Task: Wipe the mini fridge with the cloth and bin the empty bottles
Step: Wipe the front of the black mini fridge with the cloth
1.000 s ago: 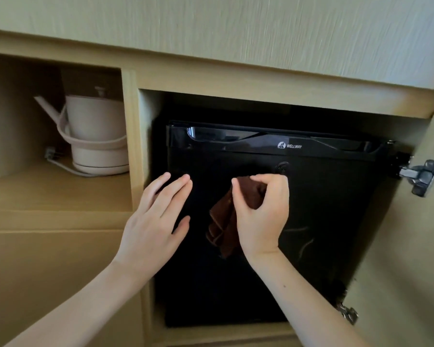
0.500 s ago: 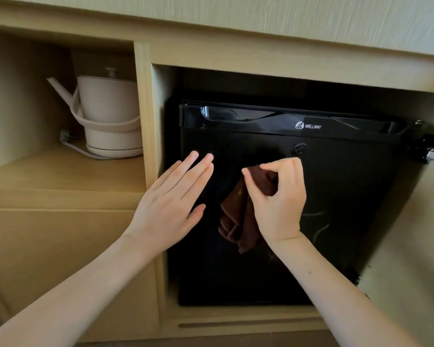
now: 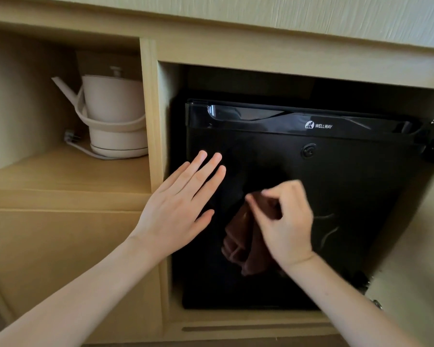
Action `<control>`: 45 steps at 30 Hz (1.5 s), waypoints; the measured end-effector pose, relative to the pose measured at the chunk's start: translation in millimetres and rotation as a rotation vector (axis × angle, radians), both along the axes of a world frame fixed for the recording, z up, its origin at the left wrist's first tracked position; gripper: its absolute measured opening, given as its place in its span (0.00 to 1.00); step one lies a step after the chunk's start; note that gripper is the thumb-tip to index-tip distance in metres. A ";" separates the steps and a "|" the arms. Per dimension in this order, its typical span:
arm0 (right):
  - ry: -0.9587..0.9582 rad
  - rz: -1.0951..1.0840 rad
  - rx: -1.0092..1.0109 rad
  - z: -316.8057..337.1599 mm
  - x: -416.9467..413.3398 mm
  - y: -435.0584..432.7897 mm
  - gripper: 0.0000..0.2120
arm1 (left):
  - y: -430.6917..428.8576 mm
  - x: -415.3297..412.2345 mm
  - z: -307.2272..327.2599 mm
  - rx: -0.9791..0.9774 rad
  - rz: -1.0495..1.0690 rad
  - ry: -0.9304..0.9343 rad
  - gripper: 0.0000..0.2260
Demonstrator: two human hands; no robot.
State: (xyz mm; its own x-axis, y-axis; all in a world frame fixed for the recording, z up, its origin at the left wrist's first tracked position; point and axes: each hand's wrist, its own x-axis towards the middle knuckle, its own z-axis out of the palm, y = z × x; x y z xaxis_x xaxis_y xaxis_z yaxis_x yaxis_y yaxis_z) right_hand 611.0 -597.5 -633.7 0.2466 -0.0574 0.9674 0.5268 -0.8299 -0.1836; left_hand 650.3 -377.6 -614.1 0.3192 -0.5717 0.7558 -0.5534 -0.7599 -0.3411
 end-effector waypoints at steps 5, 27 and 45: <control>-0.051 0.007 0.086 20.7 8.0 6.5 0.11 | -0.7 1.2 -0.8 0.004 0.002 -0.002 0.35; -0.028 0.093 -0.164 -32.9 12.6 8.4 0.12 | -3.6 -1.6 -0.6 -0.007 -0.006 -0.008 0.34; -0.064 0.046 -0.156 -20.9 10.5 -19.0 0.11 | -19.9 5.8 2.5 0.094 -0.119 0.018 0.36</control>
State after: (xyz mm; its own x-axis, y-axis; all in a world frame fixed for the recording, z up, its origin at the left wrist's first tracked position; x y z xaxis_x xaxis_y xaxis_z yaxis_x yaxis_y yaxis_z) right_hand 621.4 -616.5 -654.6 0.1828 0.1050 0.9775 0.5717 -0.8202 -0.0188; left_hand 656.1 -397.5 -611.6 0.2582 -0.6743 0.6918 -0.6444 -0.6538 -0.3967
